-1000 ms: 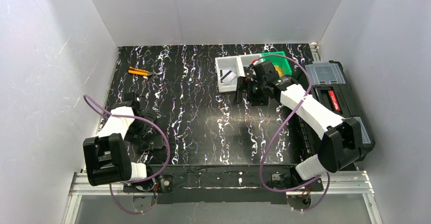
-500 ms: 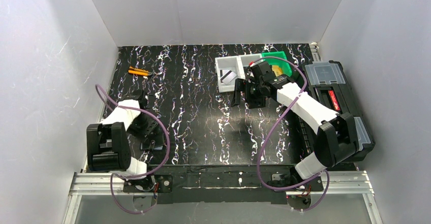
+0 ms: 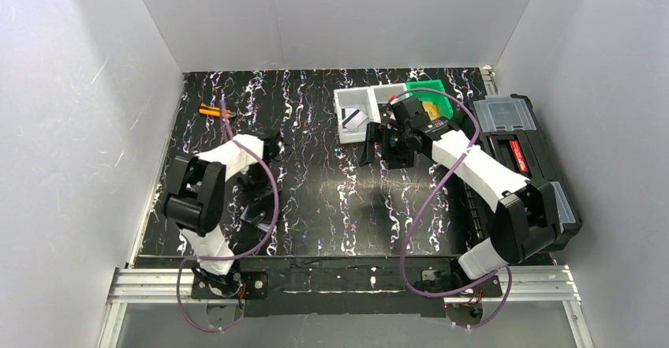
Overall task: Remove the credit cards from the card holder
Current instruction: Move the card holder to the center of the board.
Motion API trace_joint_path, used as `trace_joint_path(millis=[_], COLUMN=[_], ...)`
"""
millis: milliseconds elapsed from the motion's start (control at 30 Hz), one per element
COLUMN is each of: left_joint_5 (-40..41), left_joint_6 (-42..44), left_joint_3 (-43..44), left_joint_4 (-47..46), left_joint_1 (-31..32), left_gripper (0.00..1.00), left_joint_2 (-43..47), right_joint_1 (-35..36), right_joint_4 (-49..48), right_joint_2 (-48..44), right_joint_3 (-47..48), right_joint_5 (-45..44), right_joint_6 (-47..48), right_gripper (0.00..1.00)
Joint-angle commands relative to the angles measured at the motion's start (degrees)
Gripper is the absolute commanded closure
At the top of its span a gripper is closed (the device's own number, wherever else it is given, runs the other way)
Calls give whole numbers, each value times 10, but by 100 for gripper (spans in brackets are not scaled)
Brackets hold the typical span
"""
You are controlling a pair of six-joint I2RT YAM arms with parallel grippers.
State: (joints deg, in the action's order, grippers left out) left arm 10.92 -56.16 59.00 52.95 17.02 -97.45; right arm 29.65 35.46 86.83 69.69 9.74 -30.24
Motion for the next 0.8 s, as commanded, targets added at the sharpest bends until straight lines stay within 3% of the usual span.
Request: trace_joint_path(millis=[0,267,467,567,700,767], left_joint_5=[-133,-153,-176,-160,-145,-135], left_joint_6=[-38,-16,79,143,192,202], left_joint_3=[59,195,260,274,269,261], left_joint_4=[-130,-108,-85,-55,-33,-25], left_joint_1=[79,182,207,206,195,185], left_gripper=[74,74,72,66,44,38], left_joint_2=[-74,-160,-188,-174,-126,-102], right_joint_1=[0,-1,0,0,3,10], right_joint_4=[-3,2,-7,-21,-57,-71], right_joint_2=[-31,-62,-84,-84,-81,-75], right_joint_3=[-7,-30,-57,-73,-99,-106], right_joint_5=[-18,-38,-39,-23,9,23], right_joint_6=[-5,-14,-24,-28,-31,-32], right_gripper=[0,0,0,0,0,0])
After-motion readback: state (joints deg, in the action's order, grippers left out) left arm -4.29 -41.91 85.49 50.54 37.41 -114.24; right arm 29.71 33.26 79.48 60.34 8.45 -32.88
